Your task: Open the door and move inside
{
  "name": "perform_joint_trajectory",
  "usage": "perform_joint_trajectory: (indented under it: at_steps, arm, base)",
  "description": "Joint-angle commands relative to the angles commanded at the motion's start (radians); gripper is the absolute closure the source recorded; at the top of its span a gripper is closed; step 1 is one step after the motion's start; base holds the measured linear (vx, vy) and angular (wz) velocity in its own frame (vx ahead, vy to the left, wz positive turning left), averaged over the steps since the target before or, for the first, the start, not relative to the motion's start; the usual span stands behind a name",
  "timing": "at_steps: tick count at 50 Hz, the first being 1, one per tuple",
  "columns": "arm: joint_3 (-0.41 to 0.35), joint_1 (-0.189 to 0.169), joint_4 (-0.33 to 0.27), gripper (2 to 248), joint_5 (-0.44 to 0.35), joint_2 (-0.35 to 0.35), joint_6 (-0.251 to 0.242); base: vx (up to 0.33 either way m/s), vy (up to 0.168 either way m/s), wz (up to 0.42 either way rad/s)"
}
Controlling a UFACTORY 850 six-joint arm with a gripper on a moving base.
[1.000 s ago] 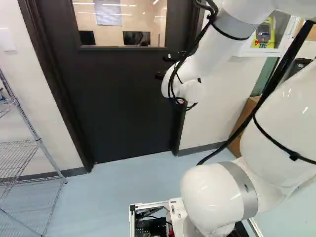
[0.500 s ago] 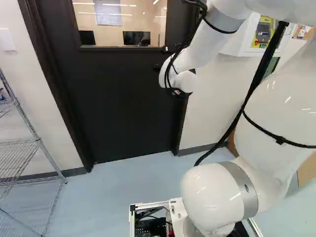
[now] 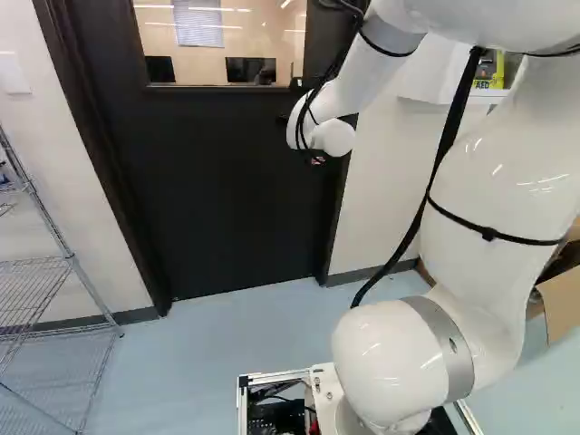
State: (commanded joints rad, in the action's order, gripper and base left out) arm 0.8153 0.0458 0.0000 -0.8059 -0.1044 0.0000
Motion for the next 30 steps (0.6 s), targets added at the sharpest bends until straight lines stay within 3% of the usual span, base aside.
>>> perform_joint_trajectory:
  at_steps: [19,30]
  arm:
    - [0.079,0.002,0.000,3,0.000,-0.111,0.000]
    - [0.087,0.001,0.000,3,0.000,-0.139,0.000]
  base:
    - [0.000,0.000,0.000]
    - [0.000,0.000,0.000]
